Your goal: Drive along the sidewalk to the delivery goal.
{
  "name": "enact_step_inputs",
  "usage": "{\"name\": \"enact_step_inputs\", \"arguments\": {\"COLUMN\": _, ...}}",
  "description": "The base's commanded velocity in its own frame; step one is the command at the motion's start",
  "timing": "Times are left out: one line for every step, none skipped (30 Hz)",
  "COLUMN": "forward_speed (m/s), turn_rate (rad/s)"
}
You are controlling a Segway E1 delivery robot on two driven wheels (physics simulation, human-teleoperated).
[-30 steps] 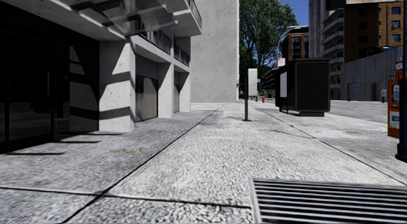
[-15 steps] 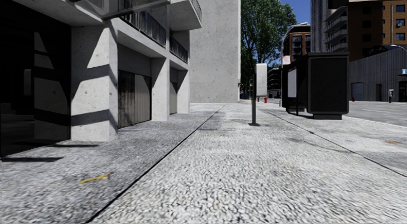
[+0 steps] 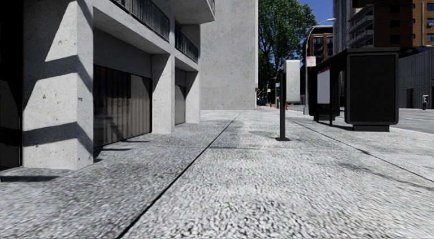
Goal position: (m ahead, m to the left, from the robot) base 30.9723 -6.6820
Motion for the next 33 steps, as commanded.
{"name": "enact_step_inputs", "arguments": {"forward_speed": 2.00, "turn_rate": 0.00}}
{"name": "enact_step_inputs", "arguments": {"forward_speed": 2.00, "turn_rate": 0.00}}
{"name": "enact_step_inputs", "arguments": {"forward_speed": 2.00, "turn_rate": 0.00}}
{"name": "enact_step_inputs", "arguments": {"forward_speed": 2.00, "turn_rate": 0.00}}
{"name": "enact_step_inputs", "arguments": {"forward_speed": 2.00, "turn_rate": 0.00}}
{"name": "enact_step_inputs", "arguments": {"forward_speed": 2.00, "turn_rate": 0.00}}
{"name": "enact_step_inputs", "arguments": {"forward_speed": 2.00, "turn_rate": 0.00}}
{"name": "enact_step_inputs", "arguments": {"forward_speed": 2.00, "turn_rate": 0.00}}
{"name": "enact_step_inputs", "arguments": {"forward_speed": 2.00, "turn_rate": 0.00}}
{"name": "enact_step_inputs", "arguments": {"forward_speed": 2.00, "turn_rate": 0.00}}
{"name": "enact_step_inputs", "arguments": {"forward_speed": 2.00, "turn_rate": 0.00}}
{"name": "enact_step_inputs", "arguments": {"forward_speed": 2.00, "turn_rate": 0.00}}
{"name": "enact_step_inputs", "arguments": {"forward_speed": 2.00, "turn_rate": 0.00}}
{"name": "enact_step_inputs", "arguments": {"forward_speed": 2.00, "turn_rate": -0.04}}
{"name": "enact_step_inputs", "arguments": {"forward_speed": 2.00, "turn_rate": -0.07}}
{"name": "enact_step_inputs", "arguments": {"forward_speed": 2.00, "turn_rate": -0.07}}
{"name": "enact_step_inputs", "arguments": {"forward_speed": 2.00, "turn_rate": -0.09}}
{"name": "enact_step_inputs", "arguments": {"forward_speed": 2.00, "turn_rate": -0.14}}
{"name": "enact_step_inputs", "arguments": {"forward_speed": 2.00, "turn_rate": -0.20}}
{"name": "enact_step_inputs", "arguments": {"forward_speed": 2.00, "turn_rate": -0.22}}
{"name": "enact_step_inputs", "arguments": {"forward_speed": 2.00, "turn_rate": -0.22}}
{"name": "enact_step_inputs", "arguments": {"forward_speed": 2.00, "turn_rate": -0.23}}
{"name": "enact_step_inputs", "arguments": {"forward_speed": 2.00, "turn_rate": -0.23}}
{"name": "enact_step_inputs", "arguments": {"forward_speed": 2.00, "turn_rate": -0.23}}
{"name": "enact_step_inputs", "arguments": {"forward_speed": 2.00, "turn_rate": -0.23}}
{"name": "enact_step_inputs", "arguments": {"forward_speed": 2.00, "turn_rate": -0.23}}
{"name": "enact_step_inputs", "arguments": {"forward_speed": 2.00, "turn_rate": -0.23}}
{"name": "enact_step_inputs", "arguments": {"forward_speed": 2.00, "turn_rate": -0.24}}
{"name": "enact_step_inputs", "arguments": {"forward_speed": 2.00, "turn_rate": -0.24}}
{"name": "enact_step_inputs", "arguments": {"forward_speed": 2.00, "turn_rate": -0.25}}
{"name": "enact_step_inputs", "arguments": {"forward_speed": 2.00, "turn_rate": -0.25}}
{"name": "enact_step_inputs", "arguments": {"forward_speed": 2.00, "turn_rate": -0.26}}
{"name": "enact_step_inputs", "arguments": {"forward_speed": 2.00, "turn_rate": -0.27}}
